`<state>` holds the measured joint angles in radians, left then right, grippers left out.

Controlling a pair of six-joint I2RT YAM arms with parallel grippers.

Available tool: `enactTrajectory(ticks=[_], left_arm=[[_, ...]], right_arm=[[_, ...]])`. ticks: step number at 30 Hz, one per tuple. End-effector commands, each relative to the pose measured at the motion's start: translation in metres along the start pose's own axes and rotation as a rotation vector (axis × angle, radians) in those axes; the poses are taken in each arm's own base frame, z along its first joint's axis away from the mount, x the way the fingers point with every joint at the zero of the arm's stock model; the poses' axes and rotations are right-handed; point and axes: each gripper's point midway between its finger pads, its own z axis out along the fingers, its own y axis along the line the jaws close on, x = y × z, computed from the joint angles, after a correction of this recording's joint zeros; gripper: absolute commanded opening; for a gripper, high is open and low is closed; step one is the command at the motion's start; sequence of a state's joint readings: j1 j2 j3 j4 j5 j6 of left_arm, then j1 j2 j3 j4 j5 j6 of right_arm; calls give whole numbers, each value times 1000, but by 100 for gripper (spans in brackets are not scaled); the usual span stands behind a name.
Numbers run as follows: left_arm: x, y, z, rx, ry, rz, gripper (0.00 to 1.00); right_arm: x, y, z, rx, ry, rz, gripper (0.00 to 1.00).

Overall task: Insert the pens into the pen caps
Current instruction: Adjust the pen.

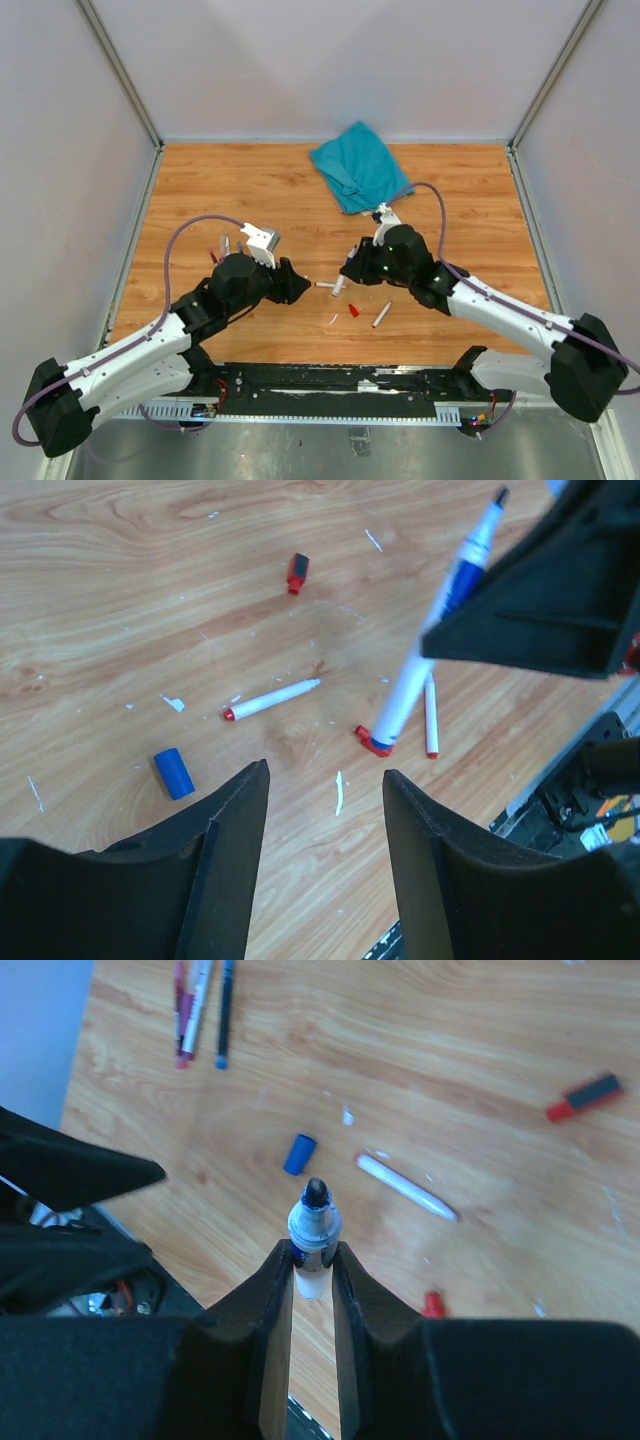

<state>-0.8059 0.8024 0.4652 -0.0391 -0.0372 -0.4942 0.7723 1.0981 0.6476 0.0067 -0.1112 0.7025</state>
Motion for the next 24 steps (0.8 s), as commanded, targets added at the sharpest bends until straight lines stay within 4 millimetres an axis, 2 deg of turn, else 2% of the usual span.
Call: enactTrajectory(ticks=[1, 5, 11, 15, 24], left_arm=[[6, -15, -6, 105, 13, 54, 54], [9, -22, -8, 150, 14, 44, 54], [9, -26, -7, 174, 9, 31, 54], [13, -19, -6, 146, 16, 45, 53], [18, -8, -9, 105, 24, 81, 51]], right_arm=[[-31, 63, 16, -228, -15, 9, 1], [-30, 86, 33, -308, 8, 41, 1], [-22, 110, 44, -378, 46, 58, 1], [-17, 123, 43, -429, 87, 60, 1], [-11, 130, 35, -461, 138, 61, 1]])
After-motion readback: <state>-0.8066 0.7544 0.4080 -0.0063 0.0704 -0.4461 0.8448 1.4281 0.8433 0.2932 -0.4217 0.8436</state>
